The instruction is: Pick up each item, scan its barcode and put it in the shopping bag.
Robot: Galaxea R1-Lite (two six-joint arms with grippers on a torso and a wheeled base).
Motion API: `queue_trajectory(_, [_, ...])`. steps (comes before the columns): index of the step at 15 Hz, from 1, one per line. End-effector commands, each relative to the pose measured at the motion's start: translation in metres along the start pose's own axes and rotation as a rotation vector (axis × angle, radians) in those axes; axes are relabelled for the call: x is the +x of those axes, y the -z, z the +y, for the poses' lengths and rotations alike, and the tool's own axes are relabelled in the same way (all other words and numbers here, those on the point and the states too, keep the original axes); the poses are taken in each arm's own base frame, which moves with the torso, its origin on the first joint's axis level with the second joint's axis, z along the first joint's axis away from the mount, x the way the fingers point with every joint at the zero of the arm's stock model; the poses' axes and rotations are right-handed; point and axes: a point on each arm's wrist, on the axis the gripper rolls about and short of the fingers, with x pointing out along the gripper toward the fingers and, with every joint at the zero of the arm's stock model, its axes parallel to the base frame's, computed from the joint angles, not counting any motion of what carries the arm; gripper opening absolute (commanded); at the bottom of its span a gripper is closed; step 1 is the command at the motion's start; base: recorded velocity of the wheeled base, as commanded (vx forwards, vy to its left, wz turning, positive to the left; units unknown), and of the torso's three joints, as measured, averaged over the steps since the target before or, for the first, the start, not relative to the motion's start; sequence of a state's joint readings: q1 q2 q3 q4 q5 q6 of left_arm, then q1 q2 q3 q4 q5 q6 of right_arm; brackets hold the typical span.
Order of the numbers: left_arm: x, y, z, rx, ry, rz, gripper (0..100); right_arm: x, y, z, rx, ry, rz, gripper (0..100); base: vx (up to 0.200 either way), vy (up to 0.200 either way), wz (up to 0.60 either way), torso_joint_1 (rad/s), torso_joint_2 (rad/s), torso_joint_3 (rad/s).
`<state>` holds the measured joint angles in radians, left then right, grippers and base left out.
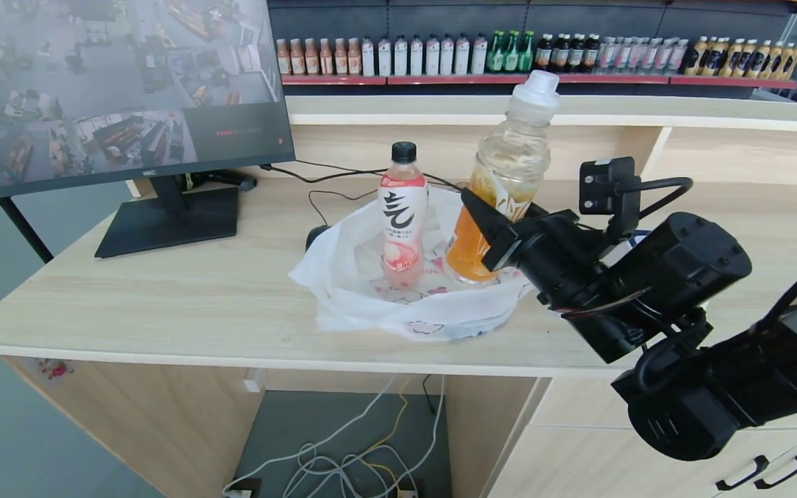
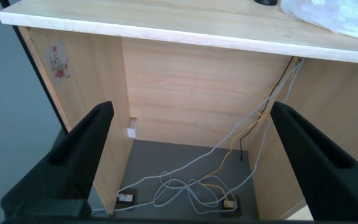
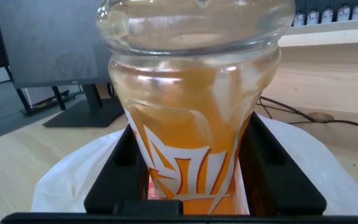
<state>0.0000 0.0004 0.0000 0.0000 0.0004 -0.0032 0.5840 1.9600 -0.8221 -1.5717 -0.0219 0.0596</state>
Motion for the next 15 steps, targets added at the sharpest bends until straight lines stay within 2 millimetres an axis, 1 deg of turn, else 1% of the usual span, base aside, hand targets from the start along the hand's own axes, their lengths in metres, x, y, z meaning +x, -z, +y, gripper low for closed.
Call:
queue_trajectory(1, [0.0, 0.0, 0.0, 0.0, -0.001, 0.0, 100, 0.006, 0.021, -0.001, 0.003, 0.017, 0.039, 0, 0.0, 0.0, 0.0, 0.0, 0.0, 0.0])
queue_trajectory(4, [0.0, 0.0, 0.0, 0.0, 0.0, 0.0, 100, 0.009, 0.019, -0.001, 0.005, 0.014, 0.02, 0, 0.0, 0.0, 0.0, 0.0, 0.0, 0.0])
queue_trajectory(7, [0.0, 0.0, 0.0, 0.0, 0.0, 0.0, 100, 0.018, 0.029, 0.0, 0.007, 0.016, 0.019, 0, 0.0, 0.0, 0.0, 0.0, 0.0, 0.0])
queue_trajectory(15, [0.0, 0.0, 0.0, 0.0, 0.0, 0.0, 100, 0.016, 0.042, -0.002, -0.001, 0.017, 0.057, 0, 0.0, 0.0, 0.0, 0.0, 0.0, 0.0])
